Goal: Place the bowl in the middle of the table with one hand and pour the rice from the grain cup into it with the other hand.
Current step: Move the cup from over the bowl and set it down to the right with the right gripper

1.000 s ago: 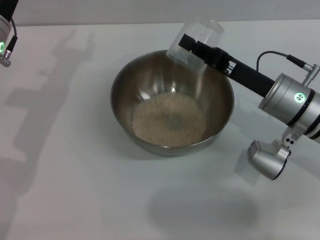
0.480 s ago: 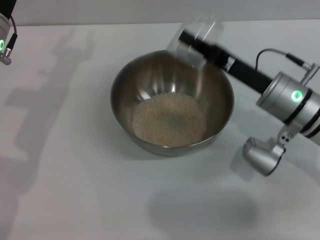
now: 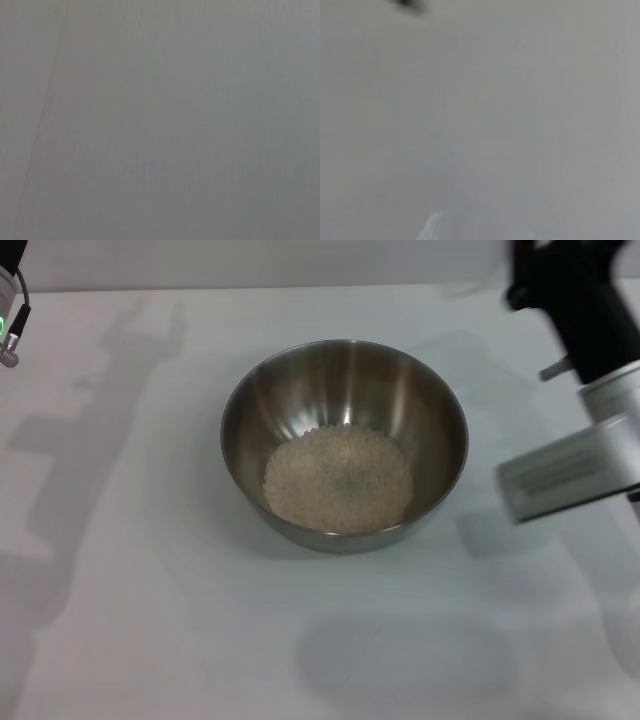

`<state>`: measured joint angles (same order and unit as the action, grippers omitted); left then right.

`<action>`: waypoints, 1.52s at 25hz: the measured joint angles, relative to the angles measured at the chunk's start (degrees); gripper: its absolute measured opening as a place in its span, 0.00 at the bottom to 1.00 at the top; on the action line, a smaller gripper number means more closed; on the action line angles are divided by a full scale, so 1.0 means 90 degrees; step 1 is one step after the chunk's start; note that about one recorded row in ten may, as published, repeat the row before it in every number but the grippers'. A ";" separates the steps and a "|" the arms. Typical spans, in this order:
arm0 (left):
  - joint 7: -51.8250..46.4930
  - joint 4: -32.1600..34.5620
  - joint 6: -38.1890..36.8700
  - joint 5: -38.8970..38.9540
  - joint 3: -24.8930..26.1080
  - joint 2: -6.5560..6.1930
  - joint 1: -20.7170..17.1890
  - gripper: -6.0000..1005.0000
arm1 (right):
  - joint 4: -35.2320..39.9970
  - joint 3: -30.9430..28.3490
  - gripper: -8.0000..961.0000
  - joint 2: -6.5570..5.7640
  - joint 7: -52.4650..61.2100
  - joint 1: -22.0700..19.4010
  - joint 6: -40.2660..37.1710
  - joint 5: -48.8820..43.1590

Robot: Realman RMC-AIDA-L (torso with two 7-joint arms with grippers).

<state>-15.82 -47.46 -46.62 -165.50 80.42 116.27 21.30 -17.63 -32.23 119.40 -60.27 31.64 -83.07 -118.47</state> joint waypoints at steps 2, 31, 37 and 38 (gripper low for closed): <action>0.0000 -0.0008 -0.0063 0.0000 0.0000 -0.0005 -0.0019 0.53 | -0.0203 -0.0146 0.02 0.0001 0.1412 -0.0138 0.0061 0.0478; 0.0004 -0.0015 -0.0671 -0.0010 -0.0059 -0.0058 -0.0183 0.53 | 0.0095 -0.0277 0.03 -0.0029 0.6008 -0.0087 0.3802 0.1417; 0.0030 -0.0019 -0.0762 -0.0010 -0.0059 -0.0045 -0.0180 0.53 | 0.0117 -0.0258 0.04 -0.0030 0.6012 -0.0083 0.3843 0.1381; 0.0032 -0.0020 -0.0781 -0.0010 -0.0059 -0.0042 -0.0179 0.53 | 0.0120 -0.0242 0.04 -0.0031 0.6012 -0.0083 0.3844 0.1380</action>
<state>-15.53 -47.64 -53.65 -165.59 79.89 115.89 19.69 -16.55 -34.42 119.13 -6.16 30.89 -48.48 -106.05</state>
